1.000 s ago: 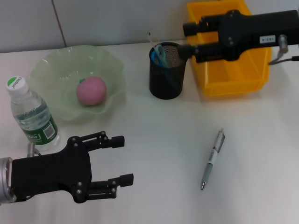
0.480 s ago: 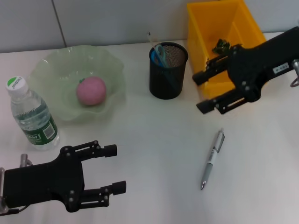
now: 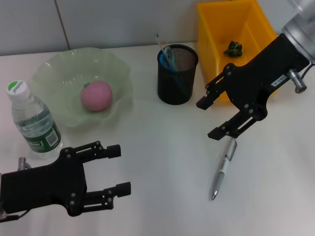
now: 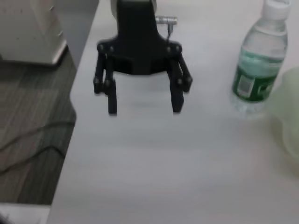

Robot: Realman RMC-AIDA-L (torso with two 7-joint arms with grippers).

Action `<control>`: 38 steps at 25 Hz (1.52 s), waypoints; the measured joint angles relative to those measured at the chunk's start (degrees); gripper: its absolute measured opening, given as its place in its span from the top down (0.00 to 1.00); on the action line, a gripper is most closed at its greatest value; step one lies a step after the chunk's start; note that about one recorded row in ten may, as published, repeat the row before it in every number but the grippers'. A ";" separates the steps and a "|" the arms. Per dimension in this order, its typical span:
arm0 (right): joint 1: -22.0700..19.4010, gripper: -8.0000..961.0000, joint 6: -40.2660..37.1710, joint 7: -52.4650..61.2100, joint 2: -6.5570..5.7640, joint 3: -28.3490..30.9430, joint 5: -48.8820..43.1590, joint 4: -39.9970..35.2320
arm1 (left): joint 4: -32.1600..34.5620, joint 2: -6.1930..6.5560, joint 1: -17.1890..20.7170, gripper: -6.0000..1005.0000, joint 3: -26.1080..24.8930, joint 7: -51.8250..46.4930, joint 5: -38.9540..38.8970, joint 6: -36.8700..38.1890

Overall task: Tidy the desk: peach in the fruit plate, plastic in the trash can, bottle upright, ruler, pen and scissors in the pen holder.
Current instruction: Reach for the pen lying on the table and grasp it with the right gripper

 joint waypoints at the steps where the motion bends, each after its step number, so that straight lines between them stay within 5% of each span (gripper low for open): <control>1: -0.30 0.28 -0.31 0.59 0.93 2.85 0.49 -0.58 | 0.04 0.13 -0.15 0.22 -0.03 0.09 0.07 -0.14; 4: -1.01 0.28 -0.12 0.93 2.15 6.85 1.71 -0.99 | 0.22 0.24 -0.21 0.22 0.09 0.42 0.36 -0.16; 8: -5.05 0.28 3.18 0.28 5.66 14.59 8.39 -1.41 | 1.50 0.50 -0.08 0.22 0.29 0.68 0.44 0.54; 11: -8.70 0.28 5.65 -4.50 7.07 11.82 12.55 -1.60 | 2.96 0.92 0.29 0.22 -0.08 0.59 0.47 1.50; 28: -2.96 0.27 -6.93 -1.09 0.97 2.65 3.36 -8.72 | 3.74 0.43 -1.49 0.22 -0.16 -0.11 4.85 3.24; 33: 1.75 0.28 -8.64 -3.37 1.78 -4.96 -6.31 -8.98 | 2.99 -0.04 -0.61 0.22 -0.99 1.03 4.52 0.36; 38: 2.80 0.28 -8.30 -7.26 5.35 -8.42 -13.71 -10.00 | 3.13 -0.04 -0.20 0.22 -1.44 0.22 4.42 -1.74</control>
